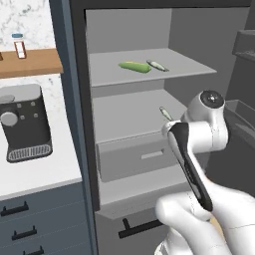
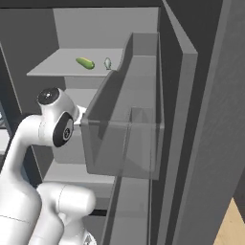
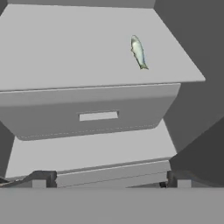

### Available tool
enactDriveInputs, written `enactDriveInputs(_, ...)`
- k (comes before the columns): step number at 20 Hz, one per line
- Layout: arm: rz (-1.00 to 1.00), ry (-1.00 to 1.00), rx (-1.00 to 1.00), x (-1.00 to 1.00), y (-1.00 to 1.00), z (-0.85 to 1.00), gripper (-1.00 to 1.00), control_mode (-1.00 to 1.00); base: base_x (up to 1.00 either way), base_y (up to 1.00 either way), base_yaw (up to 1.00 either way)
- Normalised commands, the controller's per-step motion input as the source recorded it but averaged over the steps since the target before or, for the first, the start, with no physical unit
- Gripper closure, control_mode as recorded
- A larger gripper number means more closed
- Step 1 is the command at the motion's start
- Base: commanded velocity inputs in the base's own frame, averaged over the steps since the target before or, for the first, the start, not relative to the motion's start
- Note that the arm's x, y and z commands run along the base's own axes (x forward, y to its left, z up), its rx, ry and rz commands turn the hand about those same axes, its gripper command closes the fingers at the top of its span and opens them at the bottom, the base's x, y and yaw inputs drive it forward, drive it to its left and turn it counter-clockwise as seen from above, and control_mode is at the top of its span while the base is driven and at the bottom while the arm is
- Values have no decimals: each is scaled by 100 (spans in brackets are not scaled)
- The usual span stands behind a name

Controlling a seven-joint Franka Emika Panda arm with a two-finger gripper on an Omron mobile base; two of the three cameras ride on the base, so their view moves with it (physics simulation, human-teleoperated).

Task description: Place one corn and one fish in each tupperware on the nearby counter, to pack two identical lunches.

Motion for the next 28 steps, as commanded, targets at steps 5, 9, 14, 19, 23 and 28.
enactDriveInputs(5,-7,0,0,92,-8,-43,-100,-100,0,0,0)
enactDriveInputs(9,-6,0,0,85,-23,-33,-100,-100,0,0,0)
enactDriveInputs(14,-5,0,1,85,-25,-9,-100,-100,0,0,0)
enactDriveInputs(19,-3,0,2,80,-17,0,-100,-100,0,0,0)
enactDriveInputs(23,0,0,0,66,-16,-4,-100,-100,0,0,0)
enactDriveInputs(28,0,0,0,56,-16,-21,-100,-100,0,0,0)
